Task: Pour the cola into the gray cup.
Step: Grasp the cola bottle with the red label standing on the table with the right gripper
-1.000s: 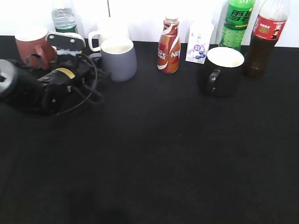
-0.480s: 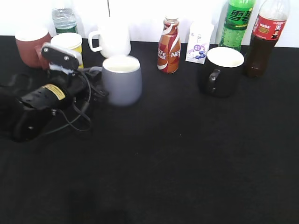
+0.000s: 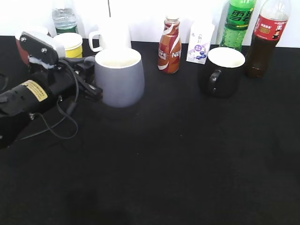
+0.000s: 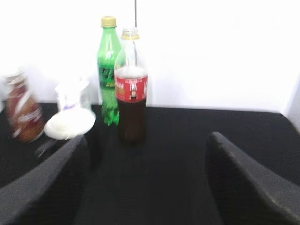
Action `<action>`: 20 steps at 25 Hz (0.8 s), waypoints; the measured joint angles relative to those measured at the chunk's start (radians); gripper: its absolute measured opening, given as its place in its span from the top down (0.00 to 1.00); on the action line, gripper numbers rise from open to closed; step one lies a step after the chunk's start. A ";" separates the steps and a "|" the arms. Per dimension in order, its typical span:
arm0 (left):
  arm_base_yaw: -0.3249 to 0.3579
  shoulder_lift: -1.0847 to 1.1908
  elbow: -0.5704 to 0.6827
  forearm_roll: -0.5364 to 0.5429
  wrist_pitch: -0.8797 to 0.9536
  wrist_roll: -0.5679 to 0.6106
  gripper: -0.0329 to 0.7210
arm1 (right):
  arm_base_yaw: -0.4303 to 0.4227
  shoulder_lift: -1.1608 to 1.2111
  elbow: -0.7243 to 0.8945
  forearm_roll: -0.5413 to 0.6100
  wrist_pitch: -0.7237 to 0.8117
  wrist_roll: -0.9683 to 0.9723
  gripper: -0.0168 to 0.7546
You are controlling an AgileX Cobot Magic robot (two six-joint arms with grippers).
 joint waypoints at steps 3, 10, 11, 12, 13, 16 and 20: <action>0.000 0.000 0.001 0.064 -0.025 0.000 0.89 | 0.000 0.438 0.047 0.008 -0.531 0.000 0.22; 0.000 0.000 0.001 0.079 -0.030 0.000 0.89 | -0.013 1.272 -0.210 -0.218 -1.025 0.231 0.22; 0.000 0.000 0.001 0.079 -0.030 0.000 0.89 | -0.036 1.300 -0.249 -0.290 -1.008 0.277 0.22; 0.000 0.000 0.001 0.079 -0.030 0.000 0.89 | -0.073 1.314 -0.285 -0.373 -0.985 0.300 0.22; 0.000 0.000 0.001 0.080 -0.030 0.000 0.89 | -0.114 1.327 -0.325 -0.460 -0.968 0.330 0.22; 0.000 0.000 0.001 0.082 -0.034 0.000 0.89 | -0.202 1.416 -0.454 -0.707 -0.950 0.435 0.22; 0.000 0.000 0.001 0.083 -0.067 0.000 0.89 | -0.204 1.555 -0.577 -0.784 -0.957 0.459 0.22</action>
